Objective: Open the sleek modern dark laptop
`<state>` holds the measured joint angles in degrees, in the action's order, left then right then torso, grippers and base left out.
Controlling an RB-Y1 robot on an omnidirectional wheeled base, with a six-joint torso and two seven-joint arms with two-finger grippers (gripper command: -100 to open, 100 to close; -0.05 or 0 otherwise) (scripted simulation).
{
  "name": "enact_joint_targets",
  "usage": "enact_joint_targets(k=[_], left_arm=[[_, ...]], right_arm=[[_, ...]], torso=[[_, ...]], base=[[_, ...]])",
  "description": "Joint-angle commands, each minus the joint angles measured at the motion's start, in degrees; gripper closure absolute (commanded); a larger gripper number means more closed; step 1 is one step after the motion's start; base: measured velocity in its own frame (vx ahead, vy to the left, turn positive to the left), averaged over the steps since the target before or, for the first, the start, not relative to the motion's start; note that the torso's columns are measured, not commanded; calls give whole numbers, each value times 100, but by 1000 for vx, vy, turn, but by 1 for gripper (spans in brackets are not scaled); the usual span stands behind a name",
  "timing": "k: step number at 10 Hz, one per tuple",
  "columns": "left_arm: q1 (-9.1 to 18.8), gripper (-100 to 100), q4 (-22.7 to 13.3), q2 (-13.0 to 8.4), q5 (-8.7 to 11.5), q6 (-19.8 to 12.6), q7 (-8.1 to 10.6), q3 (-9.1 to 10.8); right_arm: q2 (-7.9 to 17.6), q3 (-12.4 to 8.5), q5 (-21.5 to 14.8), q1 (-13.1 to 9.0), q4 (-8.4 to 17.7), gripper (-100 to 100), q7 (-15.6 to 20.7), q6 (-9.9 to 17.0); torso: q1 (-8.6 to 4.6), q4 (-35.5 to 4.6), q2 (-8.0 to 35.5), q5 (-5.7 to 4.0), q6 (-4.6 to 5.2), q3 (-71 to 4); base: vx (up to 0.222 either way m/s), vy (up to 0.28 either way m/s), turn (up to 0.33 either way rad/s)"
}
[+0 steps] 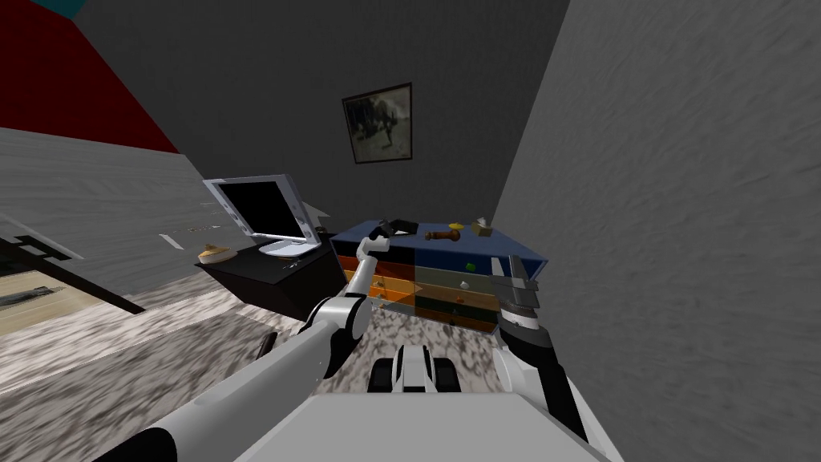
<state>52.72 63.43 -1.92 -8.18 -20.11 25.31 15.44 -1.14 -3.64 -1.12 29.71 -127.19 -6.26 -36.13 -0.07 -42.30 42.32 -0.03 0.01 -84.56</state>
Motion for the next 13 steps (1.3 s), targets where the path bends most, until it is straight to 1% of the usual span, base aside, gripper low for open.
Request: enact_joint_targets(k=[1,2,3,4,5,6,7,8,9,10,11,12,13], left_arm=[[-247,-100,529,-72,243,-337,-121,-15],[-247,-100,616,-72,243,-337,-121,-15],[-500,-100,788,-123,469,-618,-240,-29],[-500,-100,956,-123,469,-690,-240,-29],[-500,-100,1116,-123,469,-690,-240,-29],[-500,-100,1192,-123,469,-690,-240,-29],[-753,-100,1329,-175,695,-935,-359,-44],[-753,-100,1456,-175,695,-1036,-359,-44],[-753,-100,1648,-175,695,-1044,-359,-44],[-753,-100,1768,-175,695,-1044,-359,-44],[-1006,-100,2050,-227,921,-1350,-478,-59],[-1006,-100,2245,-227,921,-1397,-478,-59],[-1006,-100,2344,-227,921,-1397,-478,-59]], right_arm=[[0,0,0,0,0,0,0,0],[0,0,0,0,0,0,0,0],[0,0,0,0,0,0,0,0],[0,0,0,0,0,0,0,0],[0,0,0,0,0,0,0,0],[0,0,0,0,0,0,0,0],[0,0,0,-1,0,0,0,0],[0,0,0,0,0,0,0,0],[0,0,0,0,0,0,0,0],[0,0,0,0,0,0,0,0],[0,0,0,0,0,0,0,0],[0,0,0,0,0,0,0,0],[0,0,0,0,0,0,0,0]], torso=[[4,-2,-2,2,-3,0],[6,-13,4,0,0,4],[11,-19,18,1,1,13],[10,-8,9,5,-7,9],[9,-11,7,5,-4,6],[10,-16,18,2,-1,12],[13,-11,21,4,-2,15],[1,-2,0,2,-3,2],[3,5,-10,2,-2,-6],[12,3,-5,4,-1,-3],[15,0,3,5,-1,2],[2,3,-9,3,-3,-4],[1,4,-13,1,-1,-8]], base=[[53,-50,17],[34,-20,4],[73,-30,0],[71,-39,15],[33,-22,9],[10,-3,-4],[50,-40,12],[57,-38,17],[30,-13,0],[11,-1,-3],[52,-39,10],[67,-42,20],[35,-16,3]])
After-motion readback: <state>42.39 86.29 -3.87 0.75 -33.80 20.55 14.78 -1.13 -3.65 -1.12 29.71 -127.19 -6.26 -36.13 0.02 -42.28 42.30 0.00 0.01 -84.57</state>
